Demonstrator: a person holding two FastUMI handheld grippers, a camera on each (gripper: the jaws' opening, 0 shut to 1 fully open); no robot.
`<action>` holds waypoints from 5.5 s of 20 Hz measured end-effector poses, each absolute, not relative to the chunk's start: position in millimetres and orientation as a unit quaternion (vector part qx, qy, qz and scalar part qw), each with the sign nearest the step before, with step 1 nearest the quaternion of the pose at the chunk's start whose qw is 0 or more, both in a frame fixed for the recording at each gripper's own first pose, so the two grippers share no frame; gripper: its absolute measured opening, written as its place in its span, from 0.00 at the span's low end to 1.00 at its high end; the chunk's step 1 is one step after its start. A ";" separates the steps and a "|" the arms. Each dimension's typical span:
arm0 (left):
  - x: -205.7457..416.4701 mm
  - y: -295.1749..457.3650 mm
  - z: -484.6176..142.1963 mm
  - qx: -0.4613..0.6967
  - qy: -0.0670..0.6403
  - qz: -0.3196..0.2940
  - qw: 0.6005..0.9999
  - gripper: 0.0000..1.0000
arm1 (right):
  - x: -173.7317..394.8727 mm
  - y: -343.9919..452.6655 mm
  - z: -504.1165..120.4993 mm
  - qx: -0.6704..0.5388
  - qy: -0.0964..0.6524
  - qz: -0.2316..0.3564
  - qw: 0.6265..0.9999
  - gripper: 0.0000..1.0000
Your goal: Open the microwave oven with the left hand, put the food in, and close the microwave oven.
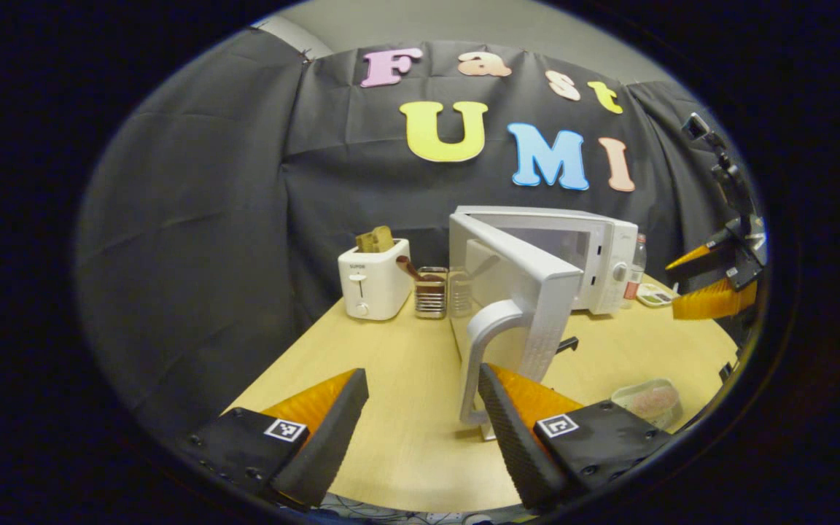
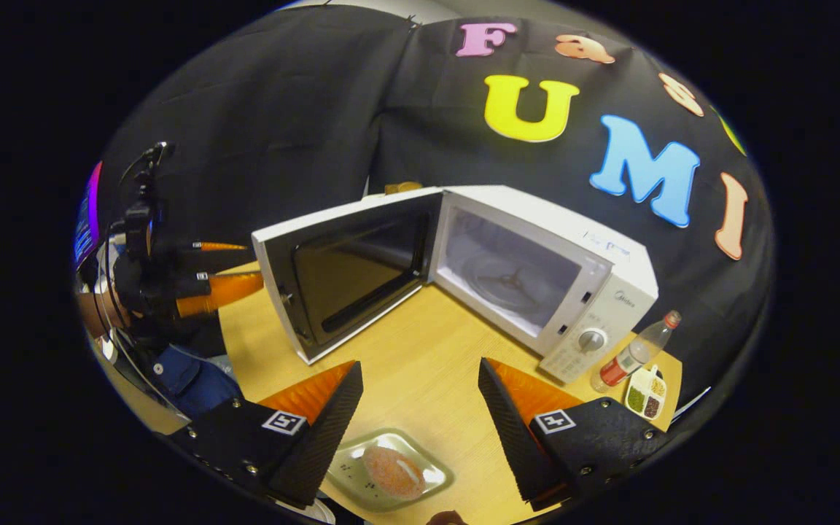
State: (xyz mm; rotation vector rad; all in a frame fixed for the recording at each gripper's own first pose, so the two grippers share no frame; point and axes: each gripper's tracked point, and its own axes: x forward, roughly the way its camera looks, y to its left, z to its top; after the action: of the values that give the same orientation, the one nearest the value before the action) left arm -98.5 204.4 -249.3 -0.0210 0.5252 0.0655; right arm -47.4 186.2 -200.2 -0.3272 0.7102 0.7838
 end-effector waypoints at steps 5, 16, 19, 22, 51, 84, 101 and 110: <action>-127.1 223.7 -206.2 -0.011 0.227 0.131 0.965 0.99 | -77.4 174.8 -250.8 -0.183 0.403 0.435 0.784 0.98; -174.4 208.5 -154.3 0.003 0.195 0.204 0.959 0.99 | -118.1 149.3 -320.2 -0.243 0.503 0.501 0.660 0.98; -178.6 206.6 -152.8 0.008 0.197 0.208 0.958 0.97 | -122.1 142.6 -328.7 -0.252 0.519 0.497 0.648 0.98; -176.5 205.5 -150.4 0.012 0.197 0.208 0.958 1.00 | -126.5 135.8 -339.3 -0.261 0.538 0.492 0.632 0.99; -173.5 223.4 -159.6 -0.019 0.189 0.235 0.953 1.00 | 118.9 235.1 -216.3 -0.278 0.287 0.360 0.843 0.72; -210.5 267.7 -172.0 -0.015 0.219 0.325 0.920 0.99 | 253.0 269.4 -304.6 -0.399 0.258 0.294 0.829 0.98; -92.5 245.2 -224.4 -0.018 0.211 0.114 0.971 0.95 | 96.3 180.6 -121.4 -0.162 0.169 0.179 0.956 0.97; -45.2 213.4 -267.3 -0.039 0.240 0.045 0.969 0.00 | 54.2 124.8 -101.9 -0.139 0.172 0.117 0.968 0.97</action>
State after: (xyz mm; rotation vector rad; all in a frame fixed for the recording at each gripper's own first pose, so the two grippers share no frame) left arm -45.2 213.4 -267.3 -0.0780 0.4857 0.0909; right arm 54.2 124.8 -101.9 -0.2811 0.3478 0.2370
